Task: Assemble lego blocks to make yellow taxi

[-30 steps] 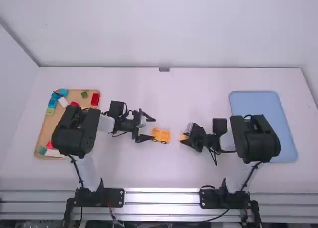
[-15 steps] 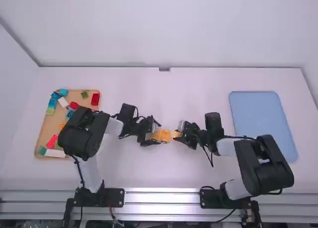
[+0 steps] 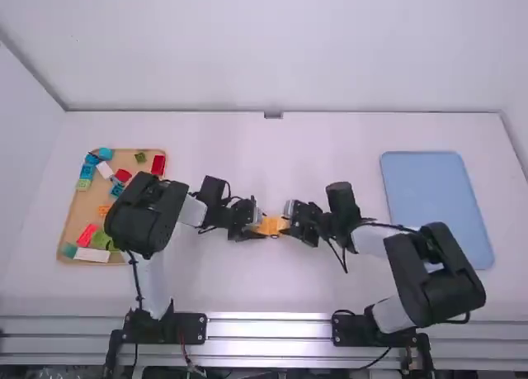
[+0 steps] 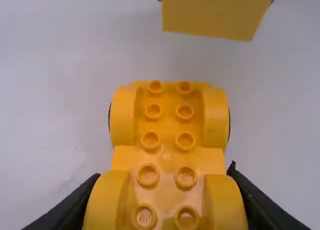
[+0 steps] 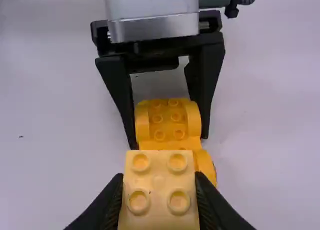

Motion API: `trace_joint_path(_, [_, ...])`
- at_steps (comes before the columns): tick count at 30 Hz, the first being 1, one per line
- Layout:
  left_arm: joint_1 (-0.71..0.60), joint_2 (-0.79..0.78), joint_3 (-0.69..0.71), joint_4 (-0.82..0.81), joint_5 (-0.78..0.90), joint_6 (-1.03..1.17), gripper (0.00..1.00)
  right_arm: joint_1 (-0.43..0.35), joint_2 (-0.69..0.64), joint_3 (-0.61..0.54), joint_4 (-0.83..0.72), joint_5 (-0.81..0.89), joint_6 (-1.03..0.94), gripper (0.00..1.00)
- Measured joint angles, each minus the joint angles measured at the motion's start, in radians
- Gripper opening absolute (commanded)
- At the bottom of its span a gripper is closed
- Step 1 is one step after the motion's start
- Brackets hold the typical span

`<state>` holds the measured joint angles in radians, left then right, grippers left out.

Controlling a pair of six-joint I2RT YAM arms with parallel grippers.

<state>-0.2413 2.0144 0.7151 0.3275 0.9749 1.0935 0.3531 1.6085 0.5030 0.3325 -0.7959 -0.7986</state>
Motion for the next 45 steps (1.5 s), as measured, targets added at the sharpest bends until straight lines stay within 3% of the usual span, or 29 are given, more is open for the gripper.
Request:
trace_joint_path(8, [0.0,0.0,0.0,0.0,-0.001,-0.002,0.44,0.003,0.163,0.127,-0.023,0.003,-0.03,0.0])
trace_joint_path(13, [-0.003,0.0,0.0,0.001,-0.002,-0.002,0.46,-0.019,0.226,0.216,-0.216,-0.062,-0.146,0.0])
trace_joint_path(17, [-0.003,0.0,0.0,0.018,-0.01,-0.014,0.47,-0.019,0.226,0.247,-0.255,-0.081,-0.201,0.0])
trace_joint_path(45, [-0.004,0.0,0.0,0.054,-0.034,-0.106,0.43,0.032,0.272,0.255,-0.171,-0.032,-0.223,0.0])
